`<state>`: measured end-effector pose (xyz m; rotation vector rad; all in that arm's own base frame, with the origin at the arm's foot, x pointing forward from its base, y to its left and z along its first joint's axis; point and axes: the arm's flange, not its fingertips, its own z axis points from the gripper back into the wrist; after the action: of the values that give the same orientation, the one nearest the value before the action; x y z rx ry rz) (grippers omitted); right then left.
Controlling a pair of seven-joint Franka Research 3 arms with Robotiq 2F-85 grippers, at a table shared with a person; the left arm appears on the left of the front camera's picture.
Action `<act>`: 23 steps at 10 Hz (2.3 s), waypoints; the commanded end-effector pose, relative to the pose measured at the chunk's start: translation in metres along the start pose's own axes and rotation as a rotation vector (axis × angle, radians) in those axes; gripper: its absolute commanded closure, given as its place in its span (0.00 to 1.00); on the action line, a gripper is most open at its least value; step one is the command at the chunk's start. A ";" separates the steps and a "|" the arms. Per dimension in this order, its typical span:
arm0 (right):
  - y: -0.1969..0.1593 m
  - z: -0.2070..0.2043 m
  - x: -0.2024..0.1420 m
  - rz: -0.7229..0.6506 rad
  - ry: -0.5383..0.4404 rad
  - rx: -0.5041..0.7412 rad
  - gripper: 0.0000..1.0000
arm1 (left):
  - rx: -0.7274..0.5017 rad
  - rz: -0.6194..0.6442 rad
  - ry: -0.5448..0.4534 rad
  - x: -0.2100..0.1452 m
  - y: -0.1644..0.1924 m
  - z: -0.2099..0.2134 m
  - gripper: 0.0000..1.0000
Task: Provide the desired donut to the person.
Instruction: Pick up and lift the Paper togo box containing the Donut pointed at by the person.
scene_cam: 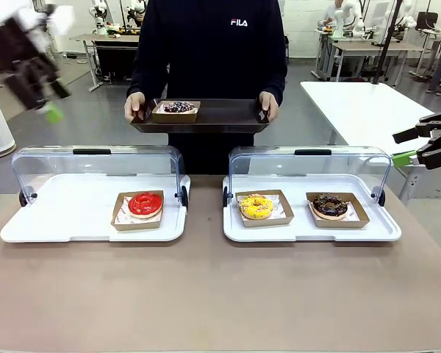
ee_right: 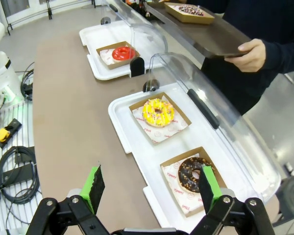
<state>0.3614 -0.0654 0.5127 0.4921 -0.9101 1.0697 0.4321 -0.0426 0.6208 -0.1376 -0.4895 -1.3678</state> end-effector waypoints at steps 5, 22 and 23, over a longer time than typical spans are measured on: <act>-0.003 -0.003 0.001 0.012 -0.035 0.005 0.00 | 0.092 0.180 -0.237 -0.163 -0.049 -0.019 0.00; -0.003 -0.003 0.001 0.012 -0.035 0.005 0.00 | 0.285 0.035 -0.533 -0.201 -0.064 -0.006 0.00; -0.003 -0.003 0.001 0.012 -0.035 0.005 0.00 | 0.285 0.035 -0.533 -0.201 -0.064 -0.006 0.00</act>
<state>0.3616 -0.0648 0.5125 0.4925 -0.9084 1.0712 0.3500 0.1194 0.5184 -0.2926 -1.0905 -1.2136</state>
